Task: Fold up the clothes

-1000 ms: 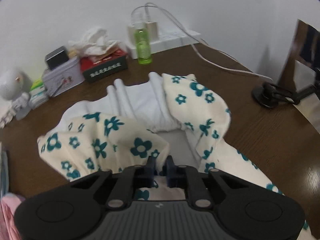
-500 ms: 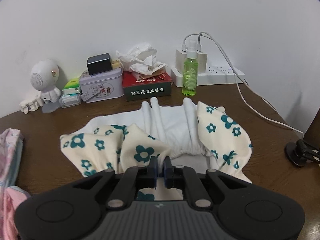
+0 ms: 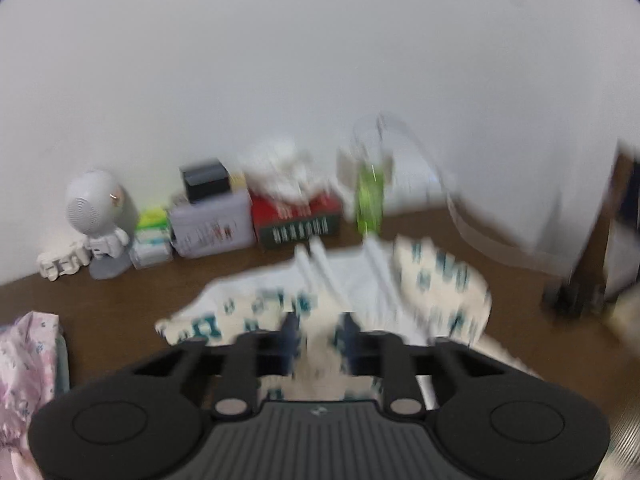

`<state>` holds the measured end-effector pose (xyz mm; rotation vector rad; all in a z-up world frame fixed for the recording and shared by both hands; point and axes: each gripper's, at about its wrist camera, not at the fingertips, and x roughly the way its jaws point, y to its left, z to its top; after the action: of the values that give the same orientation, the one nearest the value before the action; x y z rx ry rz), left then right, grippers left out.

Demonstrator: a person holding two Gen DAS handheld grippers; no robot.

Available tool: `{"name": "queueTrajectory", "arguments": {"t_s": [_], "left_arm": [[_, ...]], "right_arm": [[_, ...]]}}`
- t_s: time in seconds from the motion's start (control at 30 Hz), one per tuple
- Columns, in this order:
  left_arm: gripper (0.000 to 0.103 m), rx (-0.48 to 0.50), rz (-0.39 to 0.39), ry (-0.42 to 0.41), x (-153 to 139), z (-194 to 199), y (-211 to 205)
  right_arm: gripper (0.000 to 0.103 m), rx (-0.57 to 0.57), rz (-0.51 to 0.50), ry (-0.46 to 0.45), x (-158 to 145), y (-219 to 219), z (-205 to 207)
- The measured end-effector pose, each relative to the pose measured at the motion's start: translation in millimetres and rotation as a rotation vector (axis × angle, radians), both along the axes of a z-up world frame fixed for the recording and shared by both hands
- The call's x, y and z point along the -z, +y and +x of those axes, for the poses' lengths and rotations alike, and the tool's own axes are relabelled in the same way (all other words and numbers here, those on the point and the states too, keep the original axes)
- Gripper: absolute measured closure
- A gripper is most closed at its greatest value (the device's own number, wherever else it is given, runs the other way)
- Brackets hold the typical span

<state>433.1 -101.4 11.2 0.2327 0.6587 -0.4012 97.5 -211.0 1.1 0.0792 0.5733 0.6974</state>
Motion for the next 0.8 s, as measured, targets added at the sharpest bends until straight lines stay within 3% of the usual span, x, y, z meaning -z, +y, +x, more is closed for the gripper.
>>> {"name": "queueTrajectory", "arguments": {"t_s": [0.17, 0.33, 0.5, 0.8], "left_arm": [[0.086, -0.041, 0.066, 0.005, 43.7, 13.9, -3.2], [0.08, -0.069, 0.005, -0.027, 54.4, 20.4, 7.1], [0.082, -0.023, 0.057, -0.05, 53.6, 8.7, 4.4], [0.082, 0.006, 0.063, -0.032, 48.2, -36.7, 15.5]], "right_arm": [[0.068, -0.016, -0.138, 0.065, 25.9, 21.6, 12.1], [0.068, -0.018, -0.088, 0.125, 38.4, 13.3, 10.4], [0.067, -0.045, -0.05, 0.172, 37.0, 10.3, 8.9], [0.068, -0.137, -0.044, 0.261, 28.2, 20.2, -8.8]]}}
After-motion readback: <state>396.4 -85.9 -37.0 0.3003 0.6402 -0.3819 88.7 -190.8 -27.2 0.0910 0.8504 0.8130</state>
